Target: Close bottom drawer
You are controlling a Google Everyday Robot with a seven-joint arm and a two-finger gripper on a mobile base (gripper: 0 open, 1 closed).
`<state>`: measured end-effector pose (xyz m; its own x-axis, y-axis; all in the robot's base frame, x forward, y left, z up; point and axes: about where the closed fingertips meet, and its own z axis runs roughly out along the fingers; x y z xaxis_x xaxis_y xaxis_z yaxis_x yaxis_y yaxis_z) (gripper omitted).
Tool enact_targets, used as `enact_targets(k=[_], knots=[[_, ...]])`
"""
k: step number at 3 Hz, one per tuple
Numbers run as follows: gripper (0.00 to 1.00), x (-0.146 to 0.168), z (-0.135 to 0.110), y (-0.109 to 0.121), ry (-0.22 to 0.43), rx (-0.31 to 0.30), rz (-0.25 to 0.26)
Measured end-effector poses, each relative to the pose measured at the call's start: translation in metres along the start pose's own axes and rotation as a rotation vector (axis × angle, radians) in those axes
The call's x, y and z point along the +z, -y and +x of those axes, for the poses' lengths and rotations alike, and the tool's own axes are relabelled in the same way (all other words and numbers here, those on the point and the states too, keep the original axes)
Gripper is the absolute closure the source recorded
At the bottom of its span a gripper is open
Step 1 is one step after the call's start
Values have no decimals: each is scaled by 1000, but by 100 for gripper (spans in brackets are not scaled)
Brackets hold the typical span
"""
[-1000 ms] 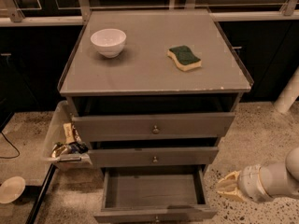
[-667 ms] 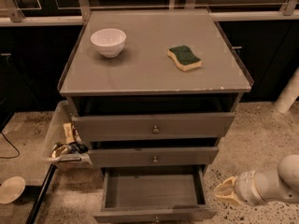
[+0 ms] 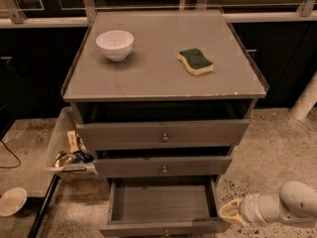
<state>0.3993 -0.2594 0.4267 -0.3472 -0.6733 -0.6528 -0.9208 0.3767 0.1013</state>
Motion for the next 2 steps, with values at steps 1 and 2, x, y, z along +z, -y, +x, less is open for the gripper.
enact_targets(k=[1, 2], knots=[[100, 39, 39, 9, 36, 3, -24], [100, 39, 39, 9, 36, 3, -24]])
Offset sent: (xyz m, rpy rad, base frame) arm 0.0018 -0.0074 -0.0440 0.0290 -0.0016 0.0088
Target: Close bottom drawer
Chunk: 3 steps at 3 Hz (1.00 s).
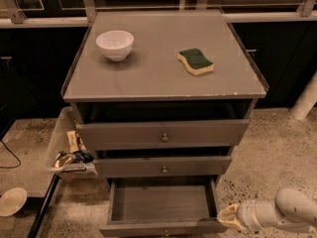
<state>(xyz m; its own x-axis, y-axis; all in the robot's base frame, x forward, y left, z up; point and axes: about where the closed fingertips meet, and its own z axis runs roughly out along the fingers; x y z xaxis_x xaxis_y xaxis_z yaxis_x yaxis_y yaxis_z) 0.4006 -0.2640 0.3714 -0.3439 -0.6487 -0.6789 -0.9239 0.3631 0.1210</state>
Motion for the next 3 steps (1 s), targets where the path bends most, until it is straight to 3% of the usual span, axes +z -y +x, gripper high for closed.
enact_targets(k=[2, 3], knots=[[100, 71, 47, 16, 36, 15, -23], [100, 105, 68, 19, 51, -47, -26]])
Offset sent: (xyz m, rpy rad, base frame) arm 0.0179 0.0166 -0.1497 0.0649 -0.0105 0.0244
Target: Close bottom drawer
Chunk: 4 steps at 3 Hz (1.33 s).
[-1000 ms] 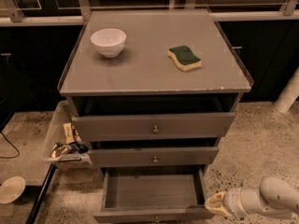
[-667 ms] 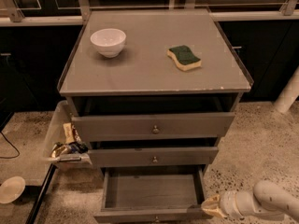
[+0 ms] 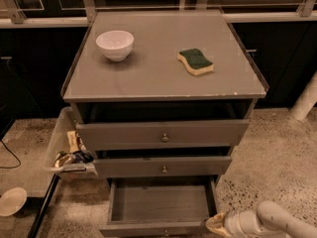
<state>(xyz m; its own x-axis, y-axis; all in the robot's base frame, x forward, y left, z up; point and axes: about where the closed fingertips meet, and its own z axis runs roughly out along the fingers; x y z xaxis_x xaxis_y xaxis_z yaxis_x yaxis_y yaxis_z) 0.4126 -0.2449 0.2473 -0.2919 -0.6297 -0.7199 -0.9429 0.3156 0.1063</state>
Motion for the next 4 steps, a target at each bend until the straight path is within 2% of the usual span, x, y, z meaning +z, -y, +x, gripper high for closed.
enact_targets(k=[2, 3, 4], knots=[[100, 43, 32, 0, -39, -109, 31], [100, 60, 46, 9, -63, -121, 38], [81, 61, 46, 9, -63, -121, 38]])
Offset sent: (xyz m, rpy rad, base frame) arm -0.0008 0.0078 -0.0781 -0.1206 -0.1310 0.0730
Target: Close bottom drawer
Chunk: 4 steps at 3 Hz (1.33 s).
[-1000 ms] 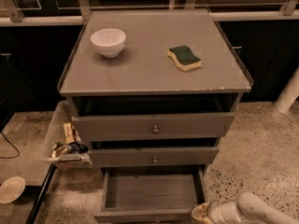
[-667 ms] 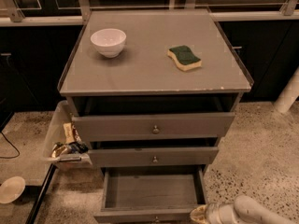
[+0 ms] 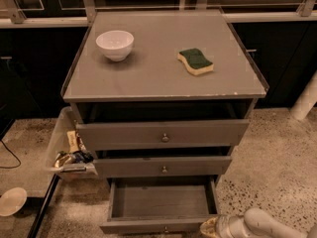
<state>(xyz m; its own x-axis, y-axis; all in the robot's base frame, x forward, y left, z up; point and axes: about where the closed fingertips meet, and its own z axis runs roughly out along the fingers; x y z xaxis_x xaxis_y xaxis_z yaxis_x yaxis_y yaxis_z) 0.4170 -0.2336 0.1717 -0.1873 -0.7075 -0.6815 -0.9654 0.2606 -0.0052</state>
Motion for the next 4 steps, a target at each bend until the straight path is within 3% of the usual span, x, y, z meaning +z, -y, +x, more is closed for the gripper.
enact_targets(k=[3, 4], knots=[[11, 0, 0, 0, 0, 0, 0], [0, 4, -2, 5, -1, -12, 14]])
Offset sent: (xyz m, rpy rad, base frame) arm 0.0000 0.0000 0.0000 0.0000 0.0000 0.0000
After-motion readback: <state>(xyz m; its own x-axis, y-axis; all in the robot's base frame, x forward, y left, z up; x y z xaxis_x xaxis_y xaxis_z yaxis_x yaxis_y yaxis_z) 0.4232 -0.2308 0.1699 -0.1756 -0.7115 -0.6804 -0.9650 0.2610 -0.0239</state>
